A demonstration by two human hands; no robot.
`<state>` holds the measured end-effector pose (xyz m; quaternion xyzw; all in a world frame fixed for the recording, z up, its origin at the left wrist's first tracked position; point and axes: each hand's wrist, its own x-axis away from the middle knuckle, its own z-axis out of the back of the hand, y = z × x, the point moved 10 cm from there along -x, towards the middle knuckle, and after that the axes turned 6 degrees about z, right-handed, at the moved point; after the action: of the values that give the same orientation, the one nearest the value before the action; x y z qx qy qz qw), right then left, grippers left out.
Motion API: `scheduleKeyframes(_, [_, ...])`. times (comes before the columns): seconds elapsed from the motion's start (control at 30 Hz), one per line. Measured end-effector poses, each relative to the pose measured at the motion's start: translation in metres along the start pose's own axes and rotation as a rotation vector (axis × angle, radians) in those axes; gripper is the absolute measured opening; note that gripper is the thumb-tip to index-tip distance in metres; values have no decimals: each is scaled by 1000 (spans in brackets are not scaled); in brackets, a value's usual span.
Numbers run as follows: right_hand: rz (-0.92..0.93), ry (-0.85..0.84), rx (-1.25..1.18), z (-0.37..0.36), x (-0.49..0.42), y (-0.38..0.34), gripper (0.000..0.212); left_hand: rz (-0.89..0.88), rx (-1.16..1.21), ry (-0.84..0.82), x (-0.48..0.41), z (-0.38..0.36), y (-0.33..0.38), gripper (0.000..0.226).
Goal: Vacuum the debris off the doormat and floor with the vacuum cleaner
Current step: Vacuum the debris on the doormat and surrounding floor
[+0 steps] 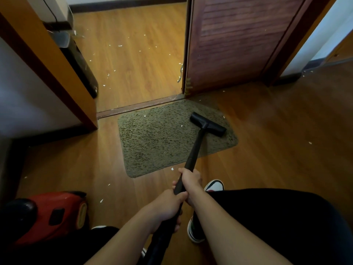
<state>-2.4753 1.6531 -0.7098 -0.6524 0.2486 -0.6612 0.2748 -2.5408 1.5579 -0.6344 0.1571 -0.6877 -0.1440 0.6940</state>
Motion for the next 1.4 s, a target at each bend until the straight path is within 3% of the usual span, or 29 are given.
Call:
scheduleKeyframes(0.47, [1, -35, 25, -25, 33, 30, 20, 18, 37, -2, 21, 17, -41, 21])
scheduleKeyframes(0.77, [9, -31, 33, -26, 79, 61, 31, 6, -57, -3, 37, 21, -82, 31])
scheduleKeyframes(0.93, [16, -24, 16, -20, 65, 46, 27, 24, -19, -17, 32, 17, -68, 33])
scheduleKeyframes(1.07, [17, -9, -7, -17, 42, 28, 26, 16, -24, -29, 25, 13, -40, 12])
scheduleKeyframes(1.23, [28, 8, -18, -10, 15, 9, 17, -11, -18, -13, 7, 7, -13, 11])
scheduleKeyframes(1.4, [20, 8, -17, -7, 12, 11, 21, 17, -9, -22, 5, 4, -16, 17])
